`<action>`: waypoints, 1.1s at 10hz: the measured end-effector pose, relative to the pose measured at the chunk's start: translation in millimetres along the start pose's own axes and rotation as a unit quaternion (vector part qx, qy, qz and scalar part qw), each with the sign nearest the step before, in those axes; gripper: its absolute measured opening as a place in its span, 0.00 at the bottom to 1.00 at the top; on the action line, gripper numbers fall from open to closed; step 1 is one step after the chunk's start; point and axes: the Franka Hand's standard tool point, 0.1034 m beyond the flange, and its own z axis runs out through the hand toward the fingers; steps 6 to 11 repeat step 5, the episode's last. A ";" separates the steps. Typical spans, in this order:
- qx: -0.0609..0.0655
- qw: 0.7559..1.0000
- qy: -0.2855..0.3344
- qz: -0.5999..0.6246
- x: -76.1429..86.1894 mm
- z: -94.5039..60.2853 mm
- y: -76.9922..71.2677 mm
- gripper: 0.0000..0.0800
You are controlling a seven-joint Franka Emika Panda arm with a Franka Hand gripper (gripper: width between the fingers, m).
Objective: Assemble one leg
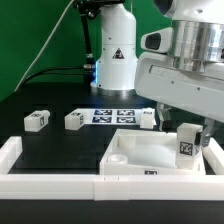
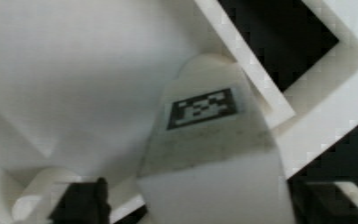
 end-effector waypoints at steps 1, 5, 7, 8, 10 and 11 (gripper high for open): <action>0.000 1.000 0.000 0.000 0.0 0.0 0.0 0.78; 0.000 1.000 0.000 0.000 0.0 0.0 0.0 0.81; 0.000 1.000 0.000 0.000 0.0 0.0 0.0 0.81; 0.000 1.000 0.000 0.000 0.0 0.0 0.0 0.81; 0.000 1.000 0.000 0.000 0.0 0.0 0.0 0.81; 0.000 1.000 0.000 0.000 0.0 0.0 0.0 0.81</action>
Offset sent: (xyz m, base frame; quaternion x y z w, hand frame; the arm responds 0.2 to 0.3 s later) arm 0.0000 0.0000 0.0000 0.0000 0.0000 0.0000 1.0000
